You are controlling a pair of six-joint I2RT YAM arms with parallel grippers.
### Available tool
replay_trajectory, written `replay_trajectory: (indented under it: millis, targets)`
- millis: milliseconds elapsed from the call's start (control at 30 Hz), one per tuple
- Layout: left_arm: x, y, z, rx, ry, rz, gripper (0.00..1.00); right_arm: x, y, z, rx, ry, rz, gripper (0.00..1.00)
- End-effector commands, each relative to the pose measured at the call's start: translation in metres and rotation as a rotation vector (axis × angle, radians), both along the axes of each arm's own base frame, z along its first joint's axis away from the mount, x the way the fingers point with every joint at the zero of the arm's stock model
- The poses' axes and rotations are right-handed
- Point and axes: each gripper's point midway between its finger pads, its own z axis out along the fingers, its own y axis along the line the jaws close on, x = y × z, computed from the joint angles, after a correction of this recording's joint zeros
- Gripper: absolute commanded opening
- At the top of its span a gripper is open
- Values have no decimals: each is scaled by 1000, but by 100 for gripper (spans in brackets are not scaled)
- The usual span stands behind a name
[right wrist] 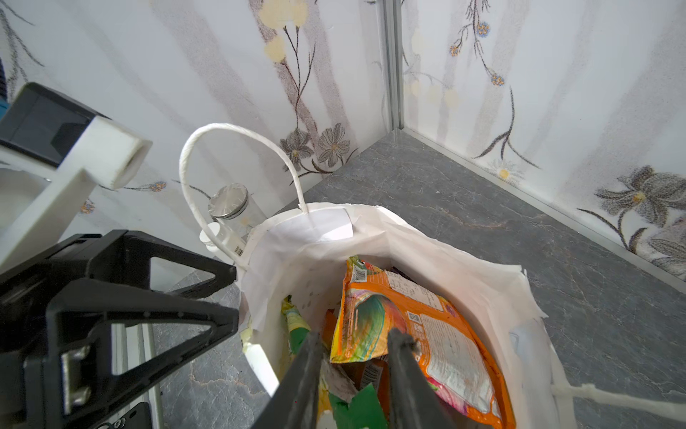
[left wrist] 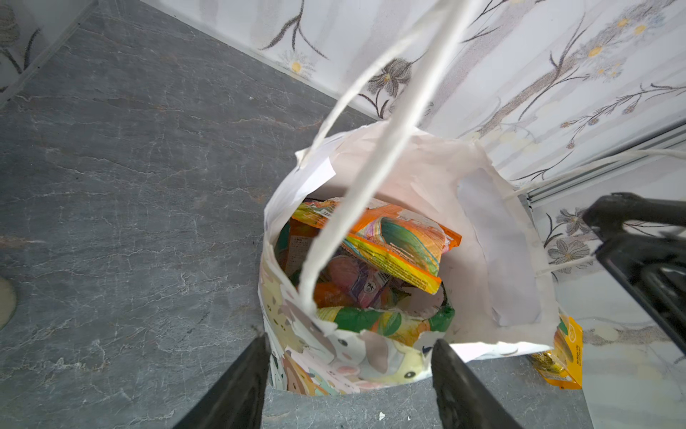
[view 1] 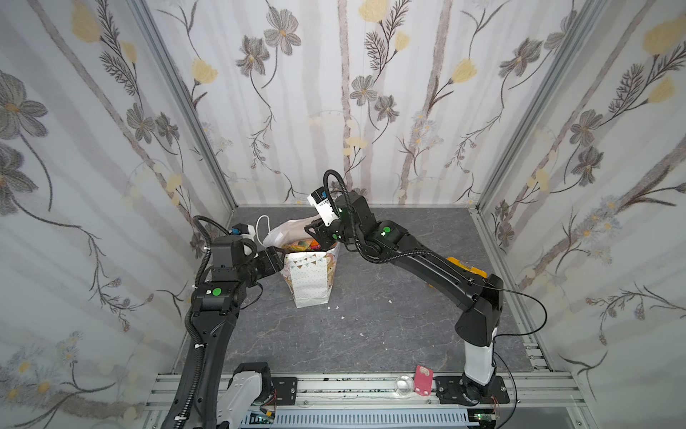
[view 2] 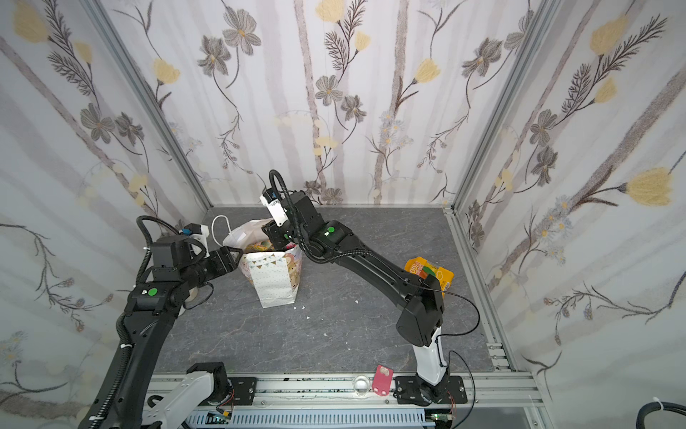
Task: Place the snacks into the paper bag
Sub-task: 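Open the right gripper to release the orange packet into the bag, then withdraw the right gripper from the bag toward the yellow mango packet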
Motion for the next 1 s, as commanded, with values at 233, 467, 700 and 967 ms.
replay_trajectory:
  millis: [233, 467, 700, 967]
  targets:
    - [13, 4, 21, -21, -64, 40, 68, -21, -8, 24, 0, -31, 1, 31]
    - [20, 7, 19, -5, -60, 48, 69, -37, -22, 30, 29, -34, -4, 37]
    - [20, 8, 14, 21, -46, 39, 69, -49, -52, 33, 75, -34, -62, 39]
    - [15, 6, 13, 33, -49, 20, 69, -52, -116, 12, -17, -28, -243, 54]
